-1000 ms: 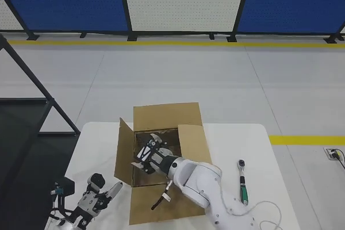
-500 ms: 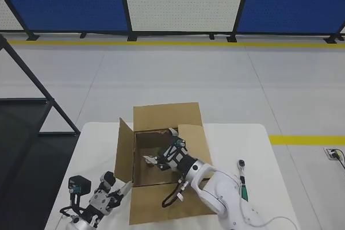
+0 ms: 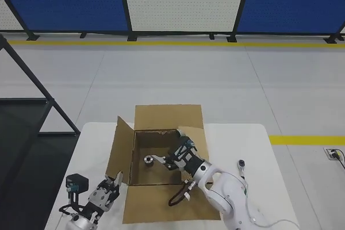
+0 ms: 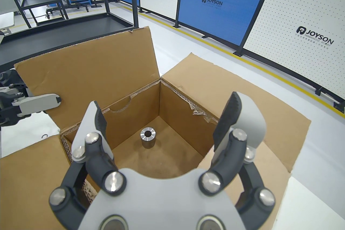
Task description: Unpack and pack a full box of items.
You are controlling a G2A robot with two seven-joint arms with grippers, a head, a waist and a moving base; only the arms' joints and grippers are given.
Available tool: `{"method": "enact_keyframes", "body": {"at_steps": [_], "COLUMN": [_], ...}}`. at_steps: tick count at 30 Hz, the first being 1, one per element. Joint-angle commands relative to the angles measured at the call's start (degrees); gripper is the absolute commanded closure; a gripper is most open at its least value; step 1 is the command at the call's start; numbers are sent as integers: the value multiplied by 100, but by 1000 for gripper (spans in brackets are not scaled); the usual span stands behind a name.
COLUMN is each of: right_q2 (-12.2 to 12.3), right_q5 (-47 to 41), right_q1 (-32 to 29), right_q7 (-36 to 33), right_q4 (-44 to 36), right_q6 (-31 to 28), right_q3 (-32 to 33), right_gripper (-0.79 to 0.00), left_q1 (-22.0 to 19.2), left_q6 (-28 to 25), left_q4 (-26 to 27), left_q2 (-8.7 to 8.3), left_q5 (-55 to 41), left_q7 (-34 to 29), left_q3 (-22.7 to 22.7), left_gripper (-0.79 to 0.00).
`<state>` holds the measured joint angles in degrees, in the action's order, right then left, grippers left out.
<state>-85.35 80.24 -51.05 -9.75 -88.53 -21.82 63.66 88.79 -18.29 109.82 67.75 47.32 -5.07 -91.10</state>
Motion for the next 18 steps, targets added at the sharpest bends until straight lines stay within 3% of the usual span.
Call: {"method": "enact_keyframes", "body": {"at_steps": [1, 11, 18], "right_q2": [13, 115, 166], "right_q5": [13, -155, -217], "right_q1": [-50, -265, -360], "right_q7": [44, 324, 324], "right_q4": [-62, -231, -229], "right_q6": [-11, -596, -704], "right_q3": [25, 258, 350], "right_gripper": [-785, -785, -785], "left_q1": [4, -68, -201], "left_q6": [0, -299, -485], "left_q4": [9, -114, -368], "left_q2": [-4, -49, -76], "left_q5": [-59, -586, -974], "left_q7": [-2, -375, -647], "left_q3": [-60, -407, -509], "left_gripper": [0, 0, 0]}}
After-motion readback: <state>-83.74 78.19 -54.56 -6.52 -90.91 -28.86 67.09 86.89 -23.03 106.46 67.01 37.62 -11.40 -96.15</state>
